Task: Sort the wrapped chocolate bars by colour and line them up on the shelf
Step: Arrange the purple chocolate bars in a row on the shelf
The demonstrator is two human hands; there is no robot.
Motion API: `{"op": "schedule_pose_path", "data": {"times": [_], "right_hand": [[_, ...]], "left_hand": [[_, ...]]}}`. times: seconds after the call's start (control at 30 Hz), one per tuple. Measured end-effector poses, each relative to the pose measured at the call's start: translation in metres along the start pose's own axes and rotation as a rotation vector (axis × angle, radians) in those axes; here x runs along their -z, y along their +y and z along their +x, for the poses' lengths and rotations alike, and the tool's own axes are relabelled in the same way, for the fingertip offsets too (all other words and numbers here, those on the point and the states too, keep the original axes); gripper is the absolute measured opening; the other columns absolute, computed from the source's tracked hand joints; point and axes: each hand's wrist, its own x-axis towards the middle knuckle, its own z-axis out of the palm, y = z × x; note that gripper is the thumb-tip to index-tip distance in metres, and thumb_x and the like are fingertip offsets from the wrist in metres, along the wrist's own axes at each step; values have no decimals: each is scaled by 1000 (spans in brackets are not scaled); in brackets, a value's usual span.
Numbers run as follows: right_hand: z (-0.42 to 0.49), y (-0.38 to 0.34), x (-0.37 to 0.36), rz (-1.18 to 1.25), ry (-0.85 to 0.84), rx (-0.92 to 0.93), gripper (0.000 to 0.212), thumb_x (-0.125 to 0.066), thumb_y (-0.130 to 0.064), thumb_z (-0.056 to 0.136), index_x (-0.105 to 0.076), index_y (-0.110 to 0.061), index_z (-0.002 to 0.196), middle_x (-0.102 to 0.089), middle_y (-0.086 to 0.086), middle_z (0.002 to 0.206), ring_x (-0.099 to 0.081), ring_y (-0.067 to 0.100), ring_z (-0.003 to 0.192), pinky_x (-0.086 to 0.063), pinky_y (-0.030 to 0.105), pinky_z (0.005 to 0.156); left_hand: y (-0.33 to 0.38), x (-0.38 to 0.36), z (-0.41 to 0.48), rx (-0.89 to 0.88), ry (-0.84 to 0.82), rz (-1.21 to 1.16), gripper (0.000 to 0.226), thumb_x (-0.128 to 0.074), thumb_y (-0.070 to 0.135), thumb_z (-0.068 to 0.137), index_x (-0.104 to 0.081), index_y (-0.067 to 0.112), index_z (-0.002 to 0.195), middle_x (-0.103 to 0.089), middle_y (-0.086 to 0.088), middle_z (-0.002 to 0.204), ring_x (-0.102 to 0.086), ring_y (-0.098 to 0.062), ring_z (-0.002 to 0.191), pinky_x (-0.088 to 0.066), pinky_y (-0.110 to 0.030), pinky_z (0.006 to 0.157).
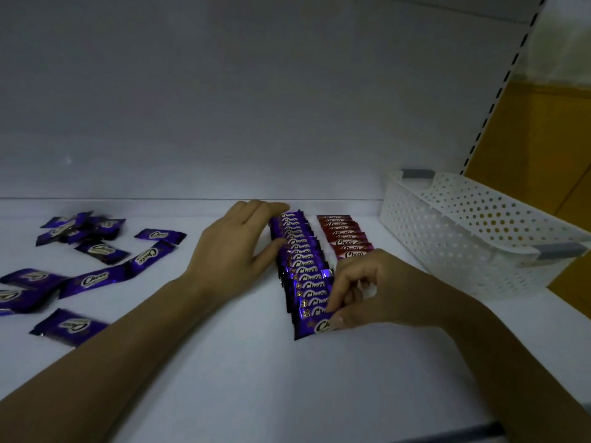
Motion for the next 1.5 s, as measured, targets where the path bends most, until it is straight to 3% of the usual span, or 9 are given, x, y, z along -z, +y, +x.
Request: {"op": "schedule_pose_path", "data": {"times": [0.13,0.33,0.53,0.8,1.07,1.37,1.5], "right_hand": [[3,7,-2,-83,12,5,21,-83,-20,69,-70,-36,74,-65,-6,77,-57,11,70,-48,27,62],[6,17,-3,-121,37,36,20,-84,-26,68,-70,-37,77,-60,-17,70,-51,5,60,-41,19,55],[5,16,-4,-152,28,56,23,-85,-31,66,-67,-39,79,-59,-21,72,-50,2,61,-38,14,53],[4,10,-9,-117,47,46,16,-82,-25,71,-71,-26,83,-62,-1,74,-55,24,69,-46,37,59],[3,11,-8,-200,51,69,21,-85,-27,66,-69,-27,81,-57,-12,72,-53,6,69,-43,16,59],[3,13,-8,-201,121,106,21,-85,-24,66,-68,-31,75,-55,-10,67,-53,13,65,-43,26,57],[3,12,-9,-209,109,87,19,-85,-26,67,-69,-28,77,-58,-7,70,-53,11,65,-42,20,57]], "left_hand": [[-4,-9,1,224,50,-187,45,-62,26,90,-48,21,133,-58,15,108,-55,-8,97,-51,-33,76],[-11,-11,3,367,86,-338,44,-60,24,91,-46,18,133,-58,13,102,-59,-5,92,-49,-22,71],[-11,-13,4,386,77,-354,39,-59,23,92,-48,19,129,-57,21,96,-59,1,90,-46,-16,66],[-11,-12,4,382,69,-355,37,-59,22,92,-49,19,128,-56,22,95,-59,-1,89,-48,-18,66],[-12,-13,3,380,70,-354,36,-59,22,92,-50,18,127,-57,19,95,-58,0,89,-47,-17,67],[-13,-14,3,367,69,-353,34,-59,21,93,-52,18,126,-59,15,97,-59,-1,89,-45,-16,67],[-11,-13,3,360,55,-334,32,-59,21,93,-53,18,125,-59,14,97,-58,0,88,-46,-15,67]]}}
